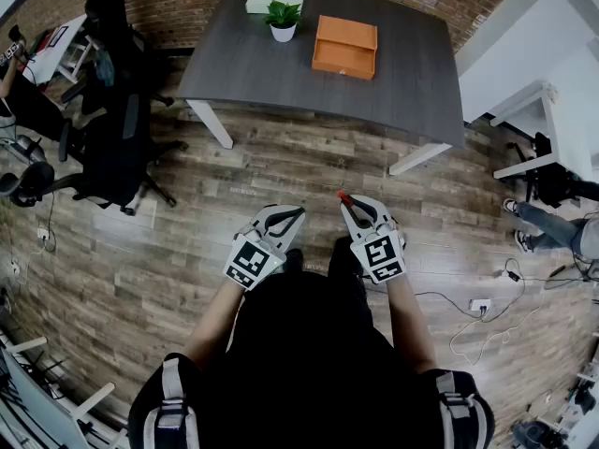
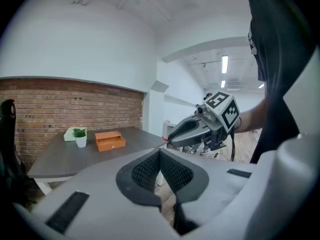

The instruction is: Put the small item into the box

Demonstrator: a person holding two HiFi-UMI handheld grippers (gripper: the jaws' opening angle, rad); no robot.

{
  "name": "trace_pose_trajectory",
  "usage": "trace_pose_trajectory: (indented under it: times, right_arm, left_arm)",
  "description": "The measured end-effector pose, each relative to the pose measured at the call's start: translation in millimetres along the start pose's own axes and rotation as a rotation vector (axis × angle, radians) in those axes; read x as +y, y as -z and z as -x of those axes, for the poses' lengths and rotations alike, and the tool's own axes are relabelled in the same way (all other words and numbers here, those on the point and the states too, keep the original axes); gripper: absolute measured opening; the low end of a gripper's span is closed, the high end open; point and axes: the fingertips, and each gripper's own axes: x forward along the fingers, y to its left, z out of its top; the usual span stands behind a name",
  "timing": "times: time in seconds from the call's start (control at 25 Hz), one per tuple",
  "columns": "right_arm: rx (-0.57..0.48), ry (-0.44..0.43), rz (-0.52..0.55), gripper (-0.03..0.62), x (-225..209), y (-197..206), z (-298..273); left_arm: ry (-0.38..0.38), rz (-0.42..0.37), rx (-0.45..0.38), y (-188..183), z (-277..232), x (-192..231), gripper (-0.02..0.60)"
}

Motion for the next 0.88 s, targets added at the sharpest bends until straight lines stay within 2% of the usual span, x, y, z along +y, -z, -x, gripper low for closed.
trace_pose_trajectory:
  times: [0.16, 0.36, 0.52, 0.88]
  right_arm:
    - [-0.029, 0.011, 0.02, 0.064, 12.2, -10.9, 6.7]
    - [-0.052, 0.016, -0.005, 0.064, 17.7, -10.9, 15.2]
    - [-0.039, 0.013, -0.038, 0.064, 12.2, -3.6, 16.8]
    - [-0.049, 0.023, -0.041, 0.064, -1.5, -9.2, 15.8]
  left_arm:
    - [-0.02, -0.015, -0.02, -9.9, 13.6, 1.4, 0.021]
    - [-0.035, -0.011, -0.049, -27.1, 23.1, 2.2, 0.021]
    - [-0.038, -0.013, -0.066, -38.6, 20.1, 3.7, 0.022]
    - [-0.033, -0.018, -0.077, -47.1, 14.0, 5.7, 0.021]
